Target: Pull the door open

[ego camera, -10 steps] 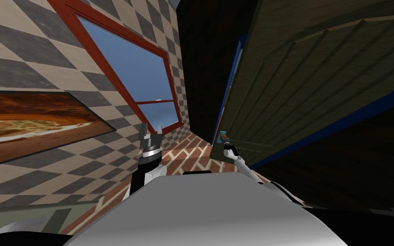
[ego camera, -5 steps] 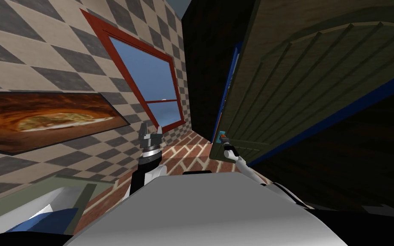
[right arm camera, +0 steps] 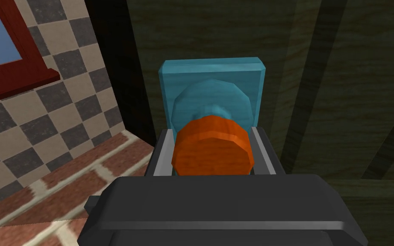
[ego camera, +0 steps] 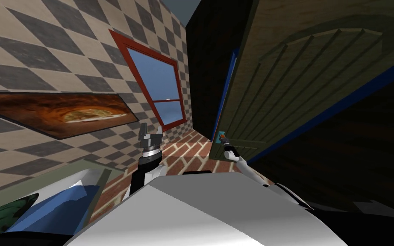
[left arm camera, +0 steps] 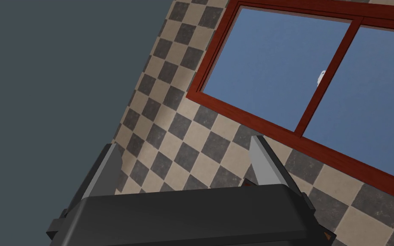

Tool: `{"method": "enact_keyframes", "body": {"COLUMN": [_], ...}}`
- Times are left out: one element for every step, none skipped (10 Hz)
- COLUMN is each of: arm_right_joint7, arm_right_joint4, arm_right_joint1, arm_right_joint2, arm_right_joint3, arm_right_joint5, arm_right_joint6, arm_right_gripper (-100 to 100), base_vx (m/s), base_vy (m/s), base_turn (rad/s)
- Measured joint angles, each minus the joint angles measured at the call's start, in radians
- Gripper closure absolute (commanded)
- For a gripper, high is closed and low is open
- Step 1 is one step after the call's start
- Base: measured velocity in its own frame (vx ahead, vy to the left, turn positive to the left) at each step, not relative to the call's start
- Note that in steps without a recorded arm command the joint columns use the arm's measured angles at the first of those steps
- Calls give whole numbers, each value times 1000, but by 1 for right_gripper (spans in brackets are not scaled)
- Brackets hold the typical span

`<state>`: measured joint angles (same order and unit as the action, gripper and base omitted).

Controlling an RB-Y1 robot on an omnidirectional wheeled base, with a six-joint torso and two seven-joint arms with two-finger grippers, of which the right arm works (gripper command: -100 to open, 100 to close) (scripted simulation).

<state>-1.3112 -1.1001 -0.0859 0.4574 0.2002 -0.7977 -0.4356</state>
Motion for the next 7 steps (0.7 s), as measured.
{"method": "enact_keyframes", "body": {"arm_right_joint7": [-7, -20, -33, -43, -54, -65, -73], "arm_right_joint4": [-6, -7, -10, -18, -23, -29, -37], "arm_right_joint1": [3, 5, 6, 10, 14, 19, 24], "arm_right_joint2": [6, 16, 26, 35, 44, 52, 61], "arm_right_joint3": [9, 22, 35, 46, 59, 71, 81], "arm_right_joint5": [2, 4, 6, 8, 10, 12, 14], "arm_right_joint6": [-1, -6, -11, -15, -17, -19, -21], "arm_right_gripper": [100, 100, 100, 100, 100, 100, 100], "base_vx": [-171, -193, -227, -203, -194, -185, -182], "base_vy": [-62, -71, -77, -81, -99, -70, -40], "base_turn": [102, 100, 112, 112, 113, 96, 75]}}
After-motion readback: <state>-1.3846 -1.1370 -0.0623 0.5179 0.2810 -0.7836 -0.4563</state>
